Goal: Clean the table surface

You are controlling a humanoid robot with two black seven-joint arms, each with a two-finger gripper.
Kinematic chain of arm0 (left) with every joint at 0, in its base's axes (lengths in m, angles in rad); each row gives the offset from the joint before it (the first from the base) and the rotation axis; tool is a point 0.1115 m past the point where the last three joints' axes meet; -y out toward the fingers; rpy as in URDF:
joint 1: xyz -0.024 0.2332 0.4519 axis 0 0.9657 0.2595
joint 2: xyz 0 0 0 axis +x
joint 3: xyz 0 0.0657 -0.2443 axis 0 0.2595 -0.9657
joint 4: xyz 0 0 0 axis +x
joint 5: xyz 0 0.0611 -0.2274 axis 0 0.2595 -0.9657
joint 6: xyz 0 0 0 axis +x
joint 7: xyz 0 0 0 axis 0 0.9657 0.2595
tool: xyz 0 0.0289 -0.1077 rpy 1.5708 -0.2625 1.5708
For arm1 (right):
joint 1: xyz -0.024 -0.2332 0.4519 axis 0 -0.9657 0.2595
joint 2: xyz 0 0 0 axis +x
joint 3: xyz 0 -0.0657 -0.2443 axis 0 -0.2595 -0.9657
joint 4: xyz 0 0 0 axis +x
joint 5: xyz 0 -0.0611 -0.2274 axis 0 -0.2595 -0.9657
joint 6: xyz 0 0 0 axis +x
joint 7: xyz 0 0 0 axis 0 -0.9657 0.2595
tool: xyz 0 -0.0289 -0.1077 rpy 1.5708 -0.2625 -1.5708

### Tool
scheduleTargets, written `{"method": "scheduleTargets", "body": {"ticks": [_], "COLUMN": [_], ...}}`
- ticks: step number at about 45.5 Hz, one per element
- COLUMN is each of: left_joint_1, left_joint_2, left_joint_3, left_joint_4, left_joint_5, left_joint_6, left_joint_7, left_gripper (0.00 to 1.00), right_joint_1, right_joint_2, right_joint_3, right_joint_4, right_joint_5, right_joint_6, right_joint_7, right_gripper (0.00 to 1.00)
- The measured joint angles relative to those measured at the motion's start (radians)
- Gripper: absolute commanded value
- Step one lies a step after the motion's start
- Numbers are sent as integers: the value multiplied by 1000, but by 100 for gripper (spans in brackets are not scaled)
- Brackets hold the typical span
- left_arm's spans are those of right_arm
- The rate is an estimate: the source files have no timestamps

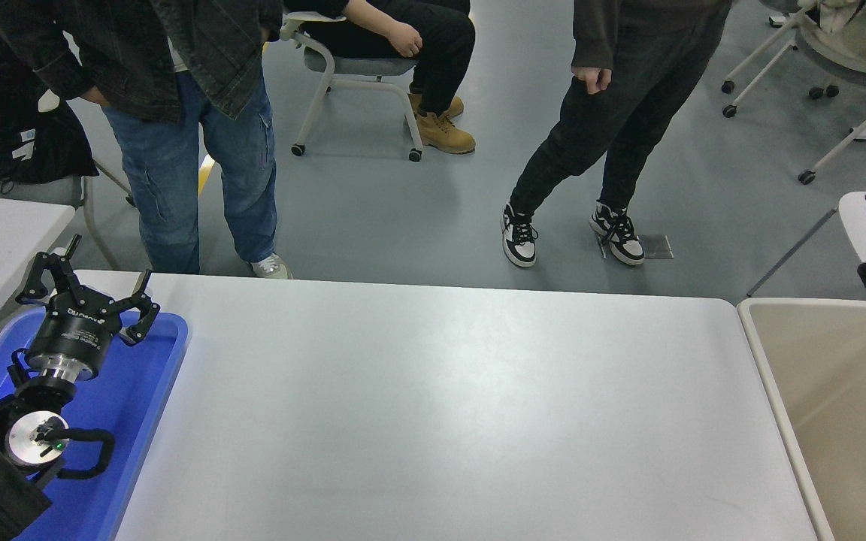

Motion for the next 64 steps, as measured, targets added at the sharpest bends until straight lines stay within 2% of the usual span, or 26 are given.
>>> {"method": "scheduleTargets", "body": {"ticks": [14, 33, 57, 64], "left_joint_1": [0, 1, 1, 0], "left_joint_2": [0, 0, 0, 0], "left_joint_3": [0, 0, 0, 0], "left_joint_4": [0, 0, 0, 0], "left_joint_5": [0, 0, 0, 0], "left_joint_6": [0, 0, 0, 0], "left_joint_7": [0, 0, 0, 0], "left_gripper": [100, 100, 100, 100], "right_joint_1": [-92, -362, -614, -648], "right_joint_2": [-33, -20, 124, 153], "right_joint_3": [196, 448, 623, 641], "right_joint_4": [227, 505, 636, 656], "right_joint_5": [0, 0, -1, -2], "right_joint_6": [1, 1, 16, 19], "right_joint_7": [59, 135, 174, 175], "right_gripper": [98, 99, 99, 99]}}
